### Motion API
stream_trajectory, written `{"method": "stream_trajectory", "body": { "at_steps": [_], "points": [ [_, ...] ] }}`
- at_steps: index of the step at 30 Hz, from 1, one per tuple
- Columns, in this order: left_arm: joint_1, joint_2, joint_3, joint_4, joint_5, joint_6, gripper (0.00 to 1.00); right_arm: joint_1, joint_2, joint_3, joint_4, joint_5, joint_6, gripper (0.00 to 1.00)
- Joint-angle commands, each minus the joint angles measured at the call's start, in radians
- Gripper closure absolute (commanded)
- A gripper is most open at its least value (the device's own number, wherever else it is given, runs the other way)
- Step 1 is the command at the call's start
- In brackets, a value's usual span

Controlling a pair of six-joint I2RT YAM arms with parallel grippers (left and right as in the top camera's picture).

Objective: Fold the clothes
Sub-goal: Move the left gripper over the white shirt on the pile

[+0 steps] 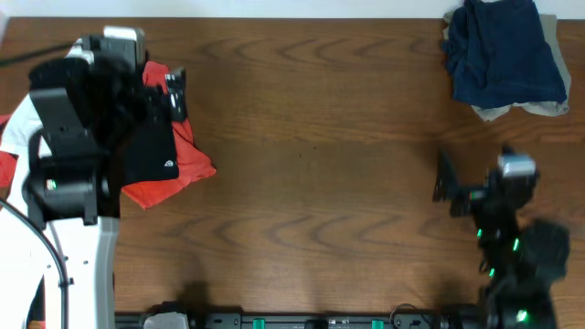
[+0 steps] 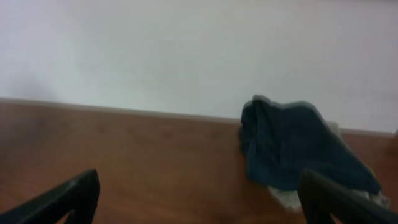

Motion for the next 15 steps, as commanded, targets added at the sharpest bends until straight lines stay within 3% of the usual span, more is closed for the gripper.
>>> {"method": "stream_trajectory", "body": {
  "at_steps": [1,6,9,15],
  "points": [
    [0.004,0.024,0.032,0.019,-0.036,0.034,0.02,-0.018,0.208,0.204,-0.097,-0.007,-0.042,0.01],
    [0.022,0.068,0.032,0.055,-0.2,0.034,0.02,-0.018,0.505,0.543,-0.35,-0.056,-0.043,0.01],
    [0.103,0.102,0.034,0.08,-0.24,0.027,0.02,-0.018,0.639,0.676,-0.409,-0.058,-0.043,0.01],
    [0.322,0.208,0.058,0.147,-0.186,-0.03,0.02,-0.014,0.763,0.704,-0.394,-0.167,-0.04,0.01]
  ]
}}
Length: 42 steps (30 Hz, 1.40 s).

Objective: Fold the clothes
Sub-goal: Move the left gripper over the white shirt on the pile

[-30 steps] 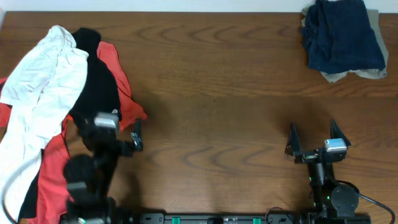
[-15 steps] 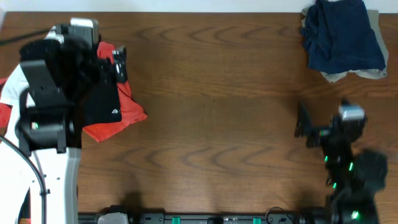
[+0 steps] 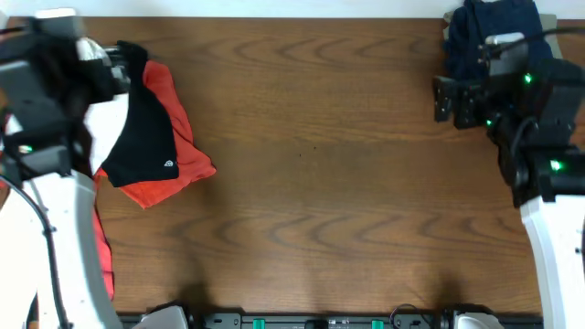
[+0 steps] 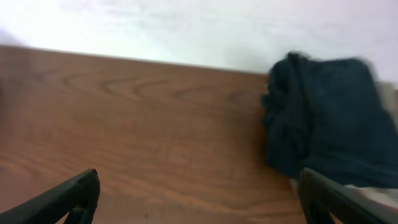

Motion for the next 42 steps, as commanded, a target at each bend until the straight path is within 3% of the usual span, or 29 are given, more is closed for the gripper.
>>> {"method": "stream_trajectory", "body": {
  "at_steps": [1,6,11,20,31,34,39,42],
  "points": [
    [0.107,0.068,0.045,0.019,-0.005,-0.023,0.02,-0.008,0.048,0.012,-0.008,-0.11,-0.012,0.01],
    [0.24,0.216,0.049,0.079,-0.005,-0.023,0.02,-0.007,0.089,0.011,-0.031,-0.169,-0.013,0.01],
    [0.319,0.372,0.049,0.105,-0.005,-0.022,0.02,-0.007,0.094,0.011,-0.04,-0.168,-0.013,0.1],
    [0.352,0.575,0.049,0.153,-0.066,-0.006,0.0,-0.007,0.094,0.011,-0.089,-0.169,-0.011,0.19],
    [0.351,0.696,0.049,0.122,-0.064,-0.004,0.06,-0.007,0.094,0.011,-0.113,-0.172,0.034,0.25],
    [0.351,0.696,0.049,0.13,-0.065,-0.004,0.14,-0.007,0.094,0.011,-0.114,-0.172,0.034,0.29],
    [0.351,0.696,0.049,0.13,-0.065,-0.005,0.53,-0.007,0.094,0.011,-0.114,-0.172,0.034,0.29],
    [0.351,0.696,0.049,0.129,-0.065,-0.005,0.62,-0.007,0.094,0.011,-0.12,-0.172,0.034,0.29]
  ]
}}
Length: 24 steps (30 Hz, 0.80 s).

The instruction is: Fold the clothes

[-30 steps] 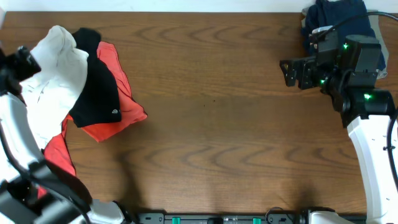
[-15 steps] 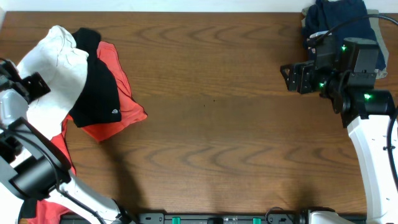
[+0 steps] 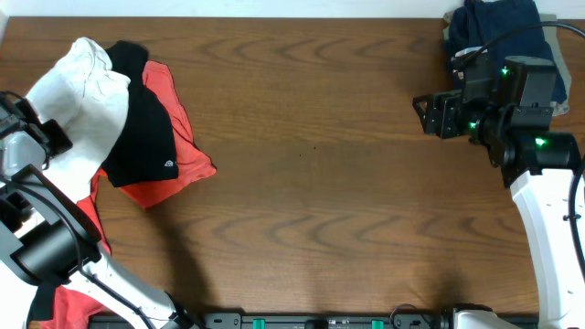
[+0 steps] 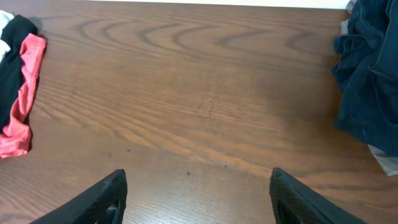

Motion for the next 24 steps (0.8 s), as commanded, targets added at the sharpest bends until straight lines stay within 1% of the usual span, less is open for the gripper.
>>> {"method": "stream_trajectory", "body": {
  "at_steps": [1,2,5,6,7,11,13,19,22,24],
  "points": [
    [0.001,-0.003,0.018,-0.002,-0.01,0.006,0.64,-0.007,0.002,0.011,-0.005,-0.009,0.014,0.29],
    [0.001,-0.003,0.018,-0.001,-0.01,0.006,0.66,-0.007,0.002,0.011,-0.008,-0.009,0.014,0.3],
    [0.001,-0.003,0.018,0.002,-0.01,0.006,0.81,-0.007,0.002,0.011,-0.012,-0.009,0.014,0.3],
    [0.001,-0.006,0.018,0.003,-0.01,0.005,0.9,-0.007,0.002,0.011,-0.012,-0.009,0.014,0.3],
    [0.0,-0.01,0.018,0.003,-0.009,-0.004,0.94,-0.007,0.002,0.011,-0.012,-0.009,0.014,0.3],
    [0.0,-0.05,0.018,0.013,-0.005,-0.085,0.94,-0.007,0.002,0.011,-0.012,-0.009,0.014,0.32],
    [0.0,-0.082,0.018,0.013,0.023,-0.097,0.94,-0.007,0.002,0.011,-0.012,-0.009,0.014,0.32],
    [-0.01,-0.233,0.018,-0.013,0.226,-0.096,0.94,-0.007,0.002,0.011,-0.01,-0.005,0.013,0.33],
    [-0.047,-0.322,0.018,-0.034,0.315,-0.096,0.94,-0.007,0.002,0.011,-0.006,-0.005,0.013,0.34],
    [-0.098,-0.387,0.018,-0.048,0.352,-0.096,0.94,-0.008,0.002,0.011,0.006,-0.005,0.013,0.34]
  ]
}}
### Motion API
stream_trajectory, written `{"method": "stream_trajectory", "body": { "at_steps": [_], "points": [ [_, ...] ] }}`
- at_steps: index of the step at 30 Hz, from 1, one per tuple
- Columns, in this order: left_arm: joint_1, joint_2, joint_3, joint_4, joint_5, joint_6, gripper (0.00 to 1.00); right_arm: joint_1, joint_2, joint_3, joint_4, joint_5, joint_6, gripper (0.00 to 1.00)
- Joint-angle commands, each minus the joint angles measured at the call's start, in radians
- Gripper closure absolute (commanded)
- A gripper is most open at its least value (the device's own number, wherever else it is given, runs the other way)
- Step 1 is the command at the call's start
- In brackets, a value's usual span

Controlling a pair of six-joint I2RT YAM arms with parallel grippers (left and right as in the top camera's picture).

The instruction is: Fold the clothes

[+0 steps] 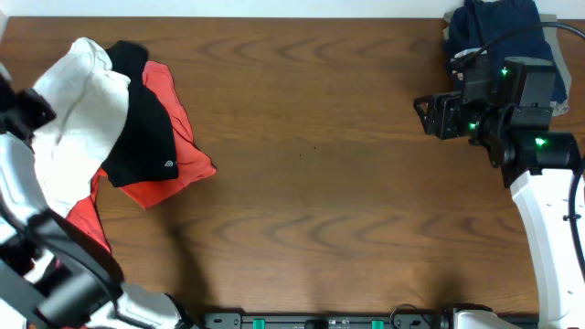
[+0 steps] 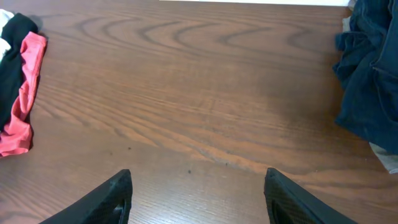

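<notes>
A heap of clothes lies at the table's left end: a white garment (image 1: pixel 78 114), a black one (image 1: pixel 142 128) across it, and a red-orange one (image 1: pixel 178 151) underneath. In the right wrist view the black garment (image 2: pixel 11 68) and the red one (image 2: pixel 25 93) show at the left edge. A dark blue garment (image 1: pixel 498 32) is bunched in the far right corner, and the blue cloth (image 2: pixel 373 74) also shows from the wrist. My right gripper (image 1: pixel 426 115) (image 2: pixel 198 177) is open over bare wood, left of the blue pile. My left gripper (image 1: pixel 23 108) sits at the white garment's left edge; its jaws are not readable.
A beige cloth (image 1: pixel 553 68) peeks out under the blue pile. The brown wooden table (image 1: pixel 311 183) runs between the two heaps. More red fabric (image 1: pixel 87 228) hangs by the white left arm at the left edge.
My left arm has shifted at the left edge, its dark end now higher beside the white garment. The right gripper has barely moved and stays open.
At first my left arm hung over the red and black clothes and my right arm sat low at the front right. Then the left arm stood at the far left and the right arm by the blue pile. Later the white garment lay spread beside the black one, as now.
</notes>
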Motion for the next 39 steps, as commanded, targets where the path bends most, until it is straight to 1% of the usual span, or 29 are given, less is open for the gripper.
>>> {"method": "stream_trajectory", "body": {
  "at_steps": [1,6,7,9,11,12,13,17,19,20,24,29,32,39],
  "points": [
    [-0.098,-0.113,0.018,-0.019,0.13,-0.009,0.94,-0.008,0.002,0.012,0.016,-0.003,0.014,0.35],
    [-0.303,-0.223,0.018,-0.006,0.124,0.009,0.94,-0.01,0.002,0.012,0.064,-0.004,0.032,0.34],
    [-0.347,-0.236,0.018,0.0,0.09,0.018,0.94,-0.01,0.002,0.012,0.069,-0.004,0.032,0.34],
    [-0.423,-0.248,0.018,0.002,-0.069,0.022,0.94,-0.01,0.002,0.012,0.071,-0.004,0.033,0.34],
    [-0.467,-0.242,0.018,-0.001,-0.225,0.022,0.94,-0.01,0.002,0.012,0.068,-0.004,0.032,0.33],
    [-0.478,-0.235,0.018,-0.006,-0.278,0.022,0.94,-0.01,0.002,0.012,0.064,-0.003,0.032,0.32],
    [-0.478,-0.226,0.018,-0.013,-0.304,0.023,0.89,-0.01,0.002,0.012,0.062,-0.003,0.032,0.31],
    [-0.441,-0.179,0.018,-0.055,-0.329,0.049,0.24,-0.01,0.002,0.012,0.052,-0.004,0.032,0.28],
    [-0.411,-0.148,0.018,-0.064,-0.329,0.049,0.1,-0.01,0.002,0.012,0.053,-0.004,0.032,0.27],
    [-0.391,-0.127,0.018,-0.064,-0.329,0.049,0.01,-0.01,0.002,0.012,0.054,-0.004,0.032,0.27],
    [-0.311,-0.033,0.018,-0.051,-0.328,0.055,0.02,-0.01,0.002,0.012,0.044,-0.004,0.032,0.25],
    [-0.231,0.087,0.018,-0.014,-0.328,0.124,0.02,-0.01,0.002,0.012,0.027,-0.006,0.033,0.25],
    [-0.192,0.145,0.018,0.006,-0.328,0.135,0.02,-0.01,0.002,0.012,0.025,-0.008,0.04,0.25],
    [-0.109,0.219,0.018,0.008,-0.328,0.134,0.02,-0.01,0.002,0.012,0.014,-0.008,0.055,0.25]
  ]
}}
